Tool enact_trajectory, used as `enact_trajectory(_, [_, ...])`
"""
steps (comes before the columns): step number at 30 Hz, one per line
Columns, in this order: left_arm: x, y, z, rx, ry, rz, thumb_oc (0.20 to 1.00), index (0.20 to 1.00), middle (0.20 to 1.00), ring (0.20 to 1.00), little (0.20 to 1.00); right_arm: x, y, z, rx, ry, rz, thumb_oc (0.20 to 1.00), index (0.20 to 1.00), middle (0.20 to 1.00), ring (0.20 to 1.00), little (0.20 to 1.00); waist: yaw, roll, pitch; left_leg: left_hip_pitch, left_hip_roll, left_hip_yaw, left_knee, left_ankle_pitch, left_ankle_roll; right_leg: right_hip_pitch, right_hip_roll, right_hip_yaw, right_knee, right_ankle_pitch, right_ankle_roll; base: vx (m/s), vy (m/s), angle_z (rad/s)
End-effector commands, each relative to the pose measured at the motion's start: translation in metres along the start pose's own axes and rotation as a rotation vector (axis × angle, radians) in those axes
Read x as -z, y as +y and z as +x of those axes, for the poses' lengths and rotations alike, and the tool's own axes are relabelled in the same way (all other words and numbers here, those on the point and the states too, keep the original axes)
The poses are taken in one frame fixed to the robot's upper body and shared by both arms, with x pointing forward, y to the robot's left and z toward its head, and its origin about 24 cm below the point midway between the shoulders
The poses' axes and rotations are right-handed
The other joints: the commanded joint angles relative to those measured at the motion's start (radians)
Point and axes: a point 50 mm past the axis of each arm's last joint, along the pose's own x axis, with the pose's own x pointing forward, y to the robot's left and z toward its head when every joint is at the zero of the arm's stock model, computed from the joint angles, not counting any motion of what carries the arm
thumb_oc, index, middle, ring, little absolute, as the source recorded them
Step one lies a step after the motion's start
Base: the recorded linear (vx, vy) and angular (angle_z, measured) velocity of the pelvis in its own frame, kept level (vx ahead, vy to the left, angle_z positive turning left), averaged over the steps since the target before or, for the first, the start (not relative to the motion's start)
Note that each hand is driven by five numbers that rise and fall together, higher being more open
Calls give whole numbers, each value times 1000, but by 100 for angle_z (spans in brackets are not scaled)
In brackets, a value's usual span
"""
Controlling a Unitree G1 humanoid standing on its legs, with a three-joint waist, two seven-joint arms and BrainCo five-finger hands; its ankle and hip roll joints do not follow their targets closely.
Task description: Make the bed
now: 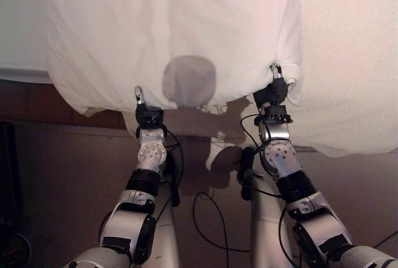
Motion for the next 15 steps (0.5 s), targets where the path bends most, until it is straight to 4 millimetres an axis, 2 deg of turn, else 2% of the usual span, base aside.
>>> enact_trajectory(1, [-7, 2, 4, 130, 8, 39, 1000, 1000, 1000, 1000, 1000, 8, 12, -7, -151, 15, 41, 200, 200, 200, 200, 200, -26, 3, -107, -7, -81, 35, -55, -18, 108, 25, 97, -7, -57, 9, 11, 0, 0, 0])
enact_trajectory(7, [-13, 5, 4, 167, -13, 64, 1000, 1000, 1000, 1000, 1000, 5, 7, -9, -139, -7, 46, 200, 200, 200, 200, 200, -23, 2, -118, -4, -82, 35, -61, -13, 105, 26, 100, -8, -63, 14, 10, 0, -6, 0])
enact_trajectory(8, [-13, 5, 4, 167, -12, 64, 1000, 1000, 1000, 1000, 1000, 5, 7, -10, -139, -7, 45, 200, 200, 200, 200, 200, -23, 0, -113, -14, -81, 45, -59, 4, 111, 19, 96, -15, -65, 30, 1, 0, 0, 0])
enact_trajectory(9, [-15, 4, 4, 195, -9, 89, 548, 548, 548, 548, 548, 3, 5, -10, -135, -13, 47, 200, 200, 200, 200, 200, -22, 3, -119, -2, -82, 35, -65, -11, 103, 27, 101, -6, -68, 18, 9, 0, 0, 0])
enact_trajectory(10, [-14, 4, 3, 200, -8, 94, 200, 200, 200, 200, 200, 3, 3, -12, -127, -13, 44, 200, 200, 200, 200, 200, -21, 4, -119, -1, -82, 35, -68, -9, 103, 28, 101, -6, -71, 19, 9, 0, 0, 0])
enact_trajectory(13, [-14, 3, 2, 221, -8, 99, 200, 200, 200, 200, 200, 3, 1, -14, -118, -20, 45, 200, 200, 200, 200, 200, -21, 4, -116, -4, -82, 43, -78, 14, 108, 28, 100, -15, -82, 36, 0, -3, -34, 0])
enact_trajectory(14, [-13, 1, 1, 235, -7, 109, 200, 200, 200, 200, 200, 2, -1, -16, -102, -26, 47, 200, 200, 200, 200, 200, -20, 8, -120, 16, -83, 33, -89, 0, 100, 46, 107, -6, -87, 22, 9, -74, -28, 0])
enact_trajectory(15, [-13, 1, 1, 235, -7, 110, 200, 200, 200, 200, 200, 2, -1, -16, -102, -27, 46, 200, 200, 200, 200, 200, -21, 7, -114, 8, -82, 42, -89, 19, 106, 40, 103, -14, -90, 38, 0, 1, -54, -1])
